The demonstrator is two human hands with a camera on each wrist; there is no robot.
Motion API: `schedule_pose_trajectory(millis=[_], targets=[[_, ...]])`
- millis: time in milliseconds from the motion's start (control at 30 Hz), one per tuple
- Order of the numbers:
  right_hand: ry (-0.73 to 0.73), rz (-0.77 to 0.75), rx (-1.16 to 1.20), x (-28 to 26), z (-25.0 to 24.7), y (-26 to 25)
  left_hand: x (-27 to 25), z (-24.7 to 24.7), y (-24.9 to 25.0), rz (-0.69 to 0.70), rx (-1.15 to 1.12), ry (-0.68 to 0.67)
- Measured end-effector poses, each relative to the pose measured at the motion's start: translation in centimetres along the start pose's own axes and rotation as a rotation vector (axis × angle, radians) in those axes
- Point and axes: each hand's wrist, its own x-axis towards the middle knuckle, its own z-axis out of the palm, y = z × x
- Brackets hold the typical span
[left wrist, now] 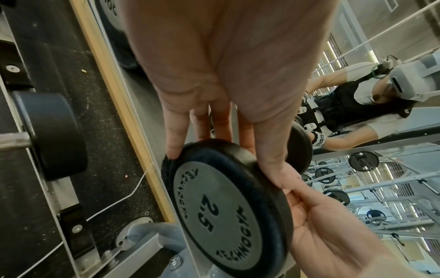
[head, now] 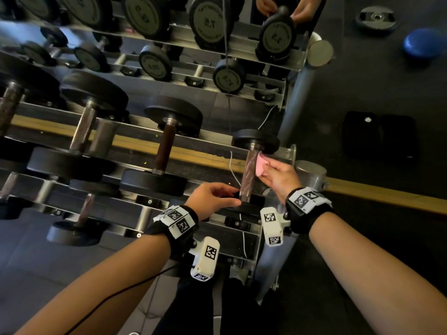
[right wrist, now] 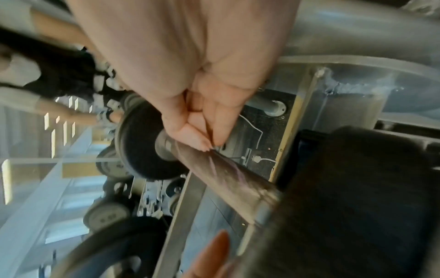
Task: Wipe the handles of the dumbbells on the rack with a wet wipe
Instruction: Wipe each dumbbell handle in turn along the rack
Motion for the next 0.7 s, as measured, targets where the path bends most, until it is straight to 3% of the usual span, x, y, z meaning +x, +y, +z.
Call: schedule_pose_trajectory(millis=[133,300,367,467,700], targets=[[-0.102,-0.192,-0.393,-3.0,-0.8,1.8,-0.2,0.2,-1.1,0.003,-0.038,0.052],[-0.308,-0.153,-0.698,-5.0,-2.6,1.6,-0.6,0.0,-1.5,-0.005,-0.076,0.032],[-0.213,-0.124,-0.586,-4.0,-3.2,0.5,-0.7,-0.1,-1.2,-0.011,-0.088,0.003],[0.054,-0.194,-0.389,-1.8,-3.2,-0.8,-0.7,-0.2,-0.8,-0.030,-0.102,-0.010],[-0.107,-0.226,-0.523,-2.8,-0.2,1.3,-0.6,-0.3,0.1,-0.084,-0.056,0.004]])
